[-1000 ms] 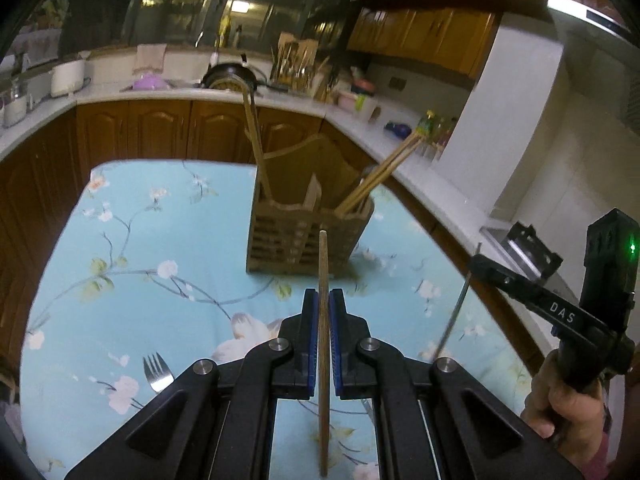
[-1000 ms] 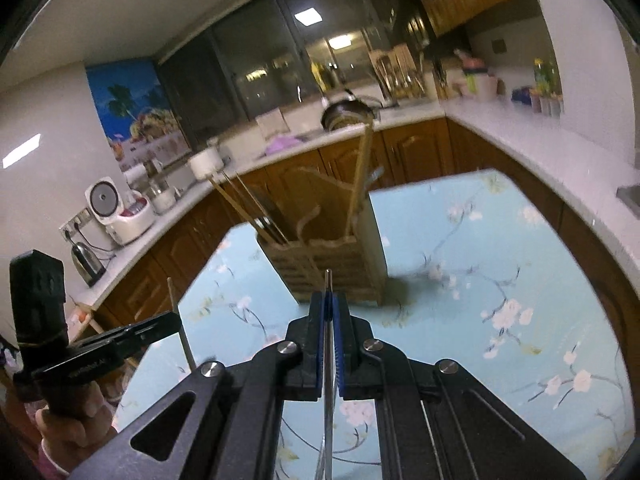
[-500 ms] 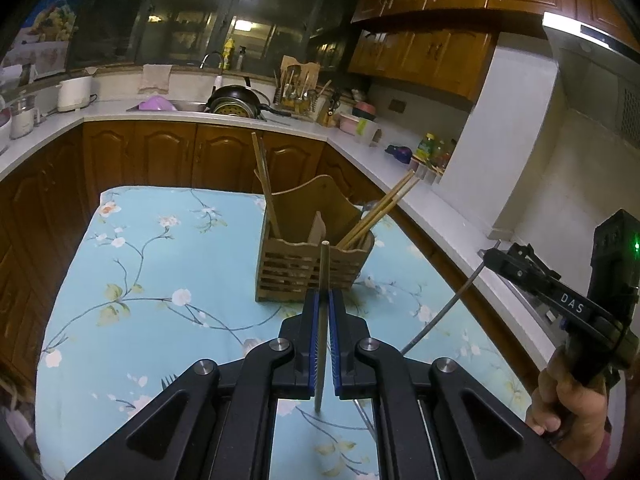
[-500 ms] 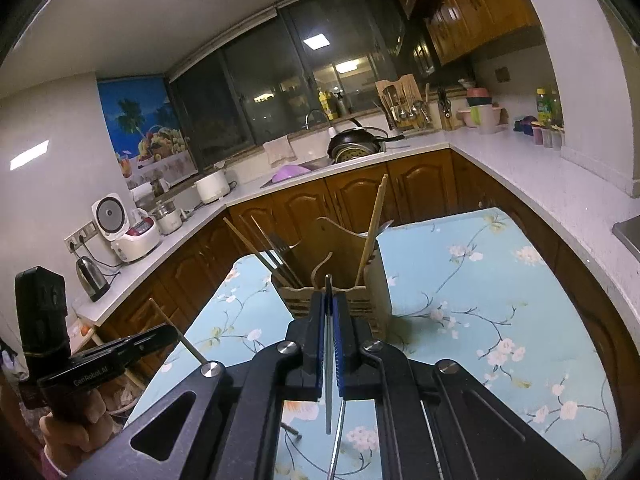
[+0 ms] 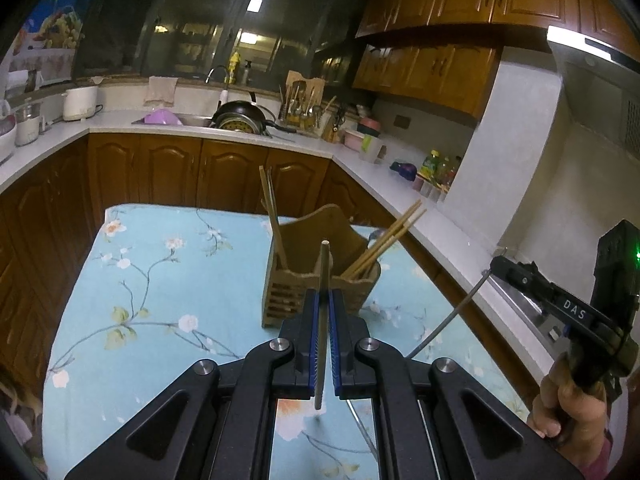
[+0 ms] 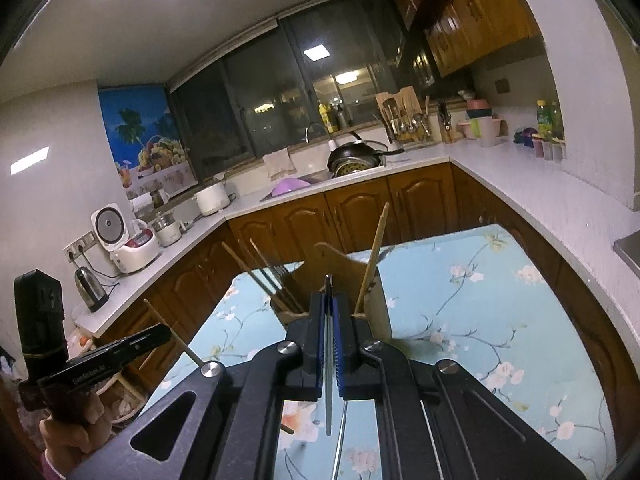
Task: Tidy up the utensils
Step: 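Lift both held chopsticks up over the wooden holder, then lower both chopsticks into the wooden holder and open both tools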
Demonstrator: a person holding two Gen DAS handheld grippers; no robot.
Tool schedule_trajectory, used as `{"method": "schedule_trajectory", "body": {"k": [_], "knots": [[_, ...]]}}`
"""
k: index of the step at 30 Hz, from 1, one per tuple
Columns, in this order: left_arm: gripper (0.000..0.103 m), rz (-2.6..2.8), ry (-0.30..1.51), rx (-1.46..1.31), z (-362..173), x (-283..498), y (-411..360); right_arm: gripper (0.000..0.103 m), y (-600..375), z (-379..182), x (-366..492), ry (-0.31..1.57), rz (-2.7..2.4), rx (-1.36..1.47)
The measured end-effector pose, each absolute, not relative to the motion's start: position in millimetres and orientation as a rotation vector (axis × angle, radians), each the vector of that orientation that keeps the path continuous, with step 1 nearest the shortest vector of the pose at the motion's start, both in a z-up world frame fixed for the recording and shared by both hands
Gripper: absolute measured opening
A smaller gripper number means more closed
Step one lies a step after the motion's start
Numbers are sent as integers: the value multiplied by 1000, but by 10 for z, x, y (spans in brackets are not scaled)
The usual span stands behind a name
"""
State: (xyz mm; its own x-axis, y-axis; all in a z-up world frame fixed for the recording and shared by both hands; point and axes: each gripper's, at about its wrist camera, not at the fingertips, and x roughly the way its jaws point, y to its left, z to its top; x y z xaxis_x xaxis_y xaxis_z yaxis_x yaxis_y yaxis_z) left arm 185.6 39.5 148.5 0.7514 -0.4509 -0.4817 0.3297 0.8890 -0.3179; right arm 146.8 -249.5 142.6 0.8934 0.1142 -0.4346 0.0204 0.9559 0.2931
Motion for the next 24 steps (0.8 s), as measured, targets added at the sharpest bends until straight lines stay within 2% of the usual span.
{"method": "schedule_trajectory", "body": {"k": [18, 24], "knots": [[3, -403, 395, -176, 1999, 2495, 299, 4, -2665, 2011, 2046, 295, 6, 279], [3, -380, 371, -174, 1913, 2844, 165, 4, -2708, 2045, 2323, 275, -26, 255]]}}
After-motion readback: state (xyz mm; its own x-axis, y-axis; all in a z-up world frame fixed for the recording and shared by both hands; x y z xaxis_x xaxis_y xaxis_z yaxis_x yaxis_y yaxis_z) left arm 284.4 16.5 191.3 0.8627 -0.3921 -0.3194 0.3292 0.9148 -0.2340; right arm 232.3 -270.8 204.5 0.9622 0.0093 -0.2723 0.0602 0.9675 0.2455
